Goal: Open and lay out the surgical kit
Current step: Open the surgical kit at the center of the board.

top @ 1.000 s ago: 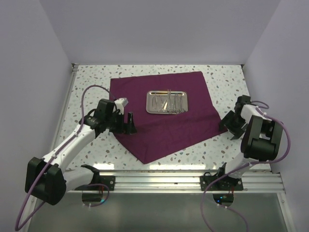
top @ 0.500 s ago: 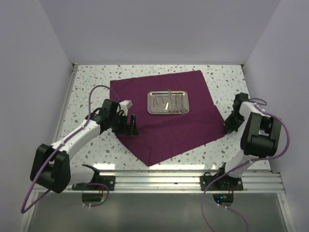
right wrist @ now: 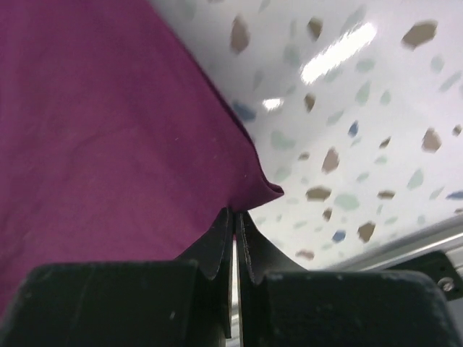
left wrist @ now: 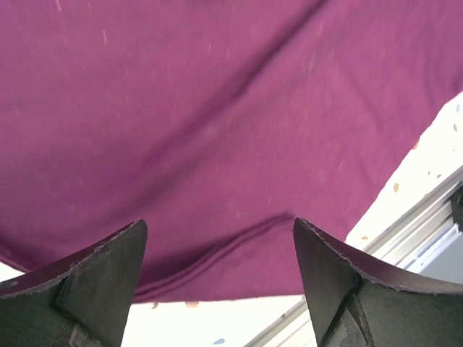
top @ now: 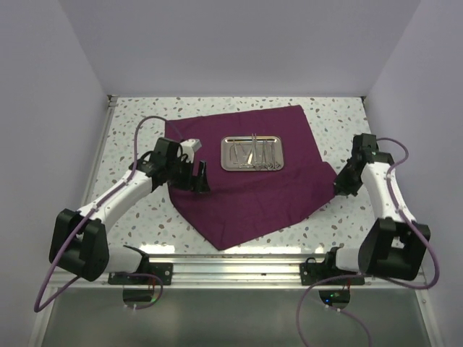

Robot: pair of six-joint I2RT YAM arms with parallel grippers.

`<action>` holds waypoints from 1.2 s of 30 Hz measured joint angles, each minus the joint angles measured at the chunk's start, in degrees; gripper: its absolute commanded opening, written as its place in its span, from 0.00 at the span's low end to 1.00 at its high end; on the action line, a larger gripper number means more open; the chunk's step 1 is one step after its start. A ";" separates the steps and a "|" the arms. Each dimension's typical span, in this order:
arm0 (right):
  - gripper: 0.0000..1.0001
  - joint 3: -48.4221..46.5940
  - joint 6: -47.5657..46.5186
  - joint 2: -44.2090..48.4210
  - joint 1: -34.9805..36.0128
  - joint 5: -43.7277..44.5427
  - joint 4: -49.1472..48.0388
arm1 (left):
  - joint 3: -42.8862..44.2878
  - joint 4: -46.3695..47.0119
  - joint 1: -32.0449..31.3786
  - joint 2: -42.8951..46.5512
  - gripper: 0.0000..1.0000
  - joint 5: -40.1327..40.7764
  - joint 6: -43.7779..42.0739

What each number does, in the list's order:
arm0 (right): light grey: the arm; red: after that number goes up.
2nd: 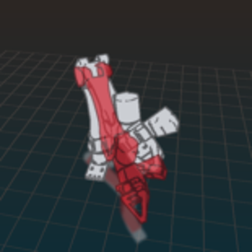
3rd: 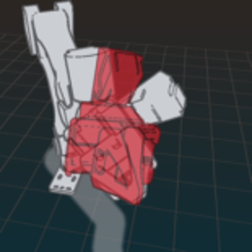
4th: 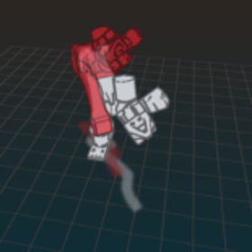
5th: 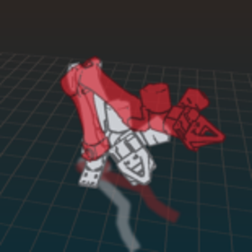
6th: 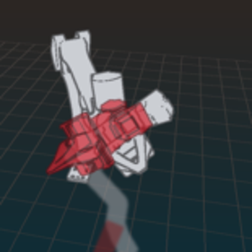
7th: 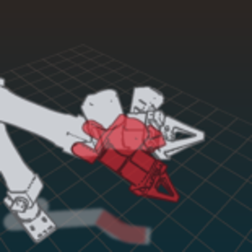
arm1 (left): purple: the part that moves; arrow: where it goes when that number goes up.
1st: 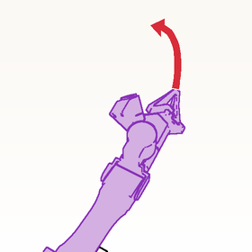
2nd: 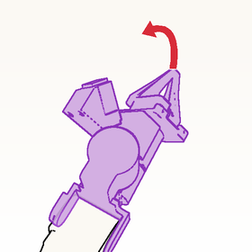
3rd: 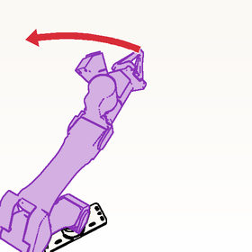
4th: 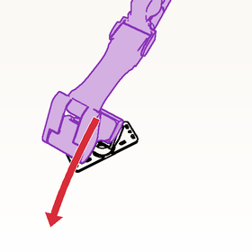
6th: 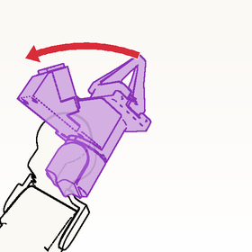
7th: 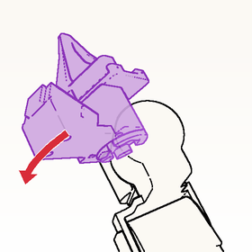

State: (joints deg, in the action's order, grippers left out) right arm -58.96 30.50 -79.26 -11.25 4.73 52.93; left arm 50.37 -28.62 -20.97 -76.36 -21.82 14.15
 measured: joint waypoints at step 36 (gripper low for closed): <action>0.98 -2.19 3.87 18.05 2.40 -10.34 17.75 | -0.42 0.02 -17.44 -1.73 0.82 5.81 8.04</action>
State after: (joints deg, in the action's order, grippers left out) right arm -61.14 34.37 -61.21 -8.84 -5.61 70.67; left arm 49.95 -28.60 -38.41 -78.08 -16.01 22.20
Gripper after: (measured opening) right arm 0.983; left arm 0.825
